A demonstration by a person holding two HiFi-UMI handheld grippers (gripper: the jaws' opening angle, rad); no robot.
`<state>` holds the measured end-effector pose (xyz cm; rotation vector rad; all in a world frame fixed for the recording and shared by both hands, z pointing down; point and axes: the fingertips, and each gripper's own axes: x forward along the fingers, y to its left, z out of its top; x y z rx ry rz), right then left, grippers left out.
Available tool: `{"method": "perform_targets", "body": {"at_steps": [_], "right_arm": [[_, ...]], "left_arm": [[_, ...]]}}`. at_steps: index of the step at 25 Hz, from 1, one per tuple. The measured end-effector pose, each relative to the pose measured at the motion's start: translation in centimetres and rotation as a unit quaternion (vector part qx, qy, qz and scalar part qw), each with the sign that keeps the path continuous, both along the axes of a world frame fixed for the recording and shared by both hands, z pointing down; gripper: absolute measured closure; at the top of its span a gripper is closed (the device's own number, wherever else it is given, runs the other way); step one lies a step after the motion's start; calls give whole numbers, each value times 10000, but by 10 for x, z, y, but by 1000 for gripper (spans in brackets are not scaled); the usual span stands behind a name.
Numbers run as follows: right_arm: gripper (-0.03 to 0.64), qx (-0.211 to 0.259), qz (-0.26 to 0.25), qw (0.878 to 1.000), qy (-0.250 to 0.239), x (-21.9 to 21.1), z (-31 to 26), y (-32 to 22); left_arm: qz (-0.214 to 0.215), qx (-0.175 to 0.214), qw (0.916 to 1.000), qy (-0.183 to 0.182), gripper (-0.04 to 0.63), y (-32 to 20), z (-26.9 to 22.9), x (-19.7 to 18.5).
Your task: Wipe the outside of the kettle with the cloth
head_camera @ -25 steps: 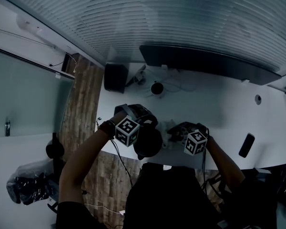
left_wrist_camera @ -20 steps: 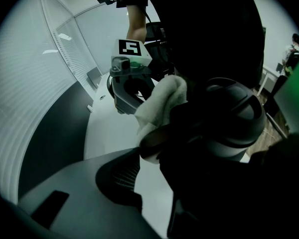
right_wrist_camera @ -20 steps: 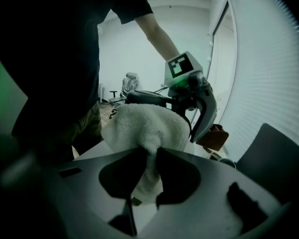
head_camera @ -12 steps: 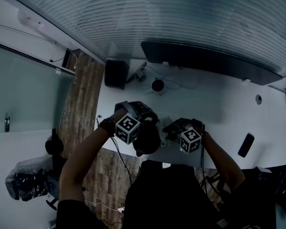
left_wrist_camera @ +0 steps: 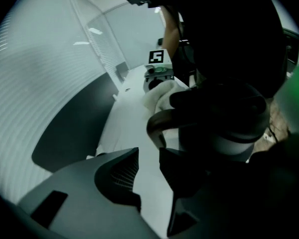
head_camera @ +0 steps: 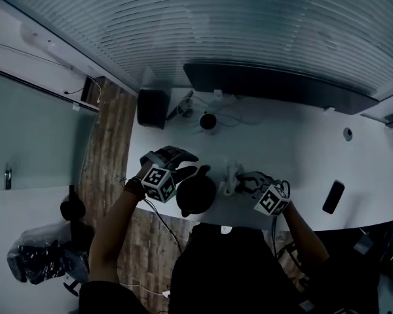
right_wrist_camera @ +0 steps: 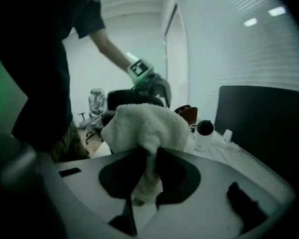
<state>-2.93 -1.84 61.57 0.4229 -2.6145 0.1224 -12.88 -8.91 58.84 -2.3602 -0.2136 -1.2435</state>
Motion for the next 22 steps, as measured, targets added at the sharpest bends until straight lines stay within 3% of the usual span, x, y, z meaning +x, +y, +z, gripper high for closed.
{"method": "perform_targets", "body": {"at_steps": [2,3,4,5,7,8,9,10,11,12,14,19,22], "right_arm": [[549,-262,658,9948,-732,12,-28,-9],[549,-401,999,9876,-1144,19,-44,-12],[549,-476,1300,9789,-1505,27,-58,-15],[549,-462,1537,9706,-1793,34,-71,-17],[549,-291,1815,9586,-2176,44,-101,-15],[548,-182,1878,9548,-2297,48,-116,-12],[549,-77,1914,9521,-2382,51,-132,-8],[548,3,1944,9502,-2435,53,-146,-4],[548,70,1973,9488,-2465,54,-157,1],[549,149,1998,9478,-2479,55,-167,5],[549,334,2027,9477,-2441,56,-181,14],[548,616,1984,9489,-2377,49,-201,37],[548,773,1986,9488,-2332,40,-211,60]], "left_arm": [[-858,60,9954,421,476,-18,-16,-17],[-1505,119,9855,773,476,-31,-30,-29],[-2274,191,9656,1245,476,-45,-47,-45],[-3075,283,9334,1826,476,-56,-69,-64],[-4390,529,8438,3041,476,-59,-120,-105],[-4784,658,8035,3481,476,-49,-145,-119],[-4990,762,7759,3783,477,-31,-167,-126],[-5071,810,7586,4010,477,-10,-185,-125],[-5096,792,7465,4204,477,12,-200,-117],[-5093,732,7381,4364,479,33,-211,-104],[-5038,598,7326,4538,507,71,-220,-73],[-4898,291,7399,4601,578,125,-209,-18],[-4771,112,7373,4781,590,144,-211,-6]]}}
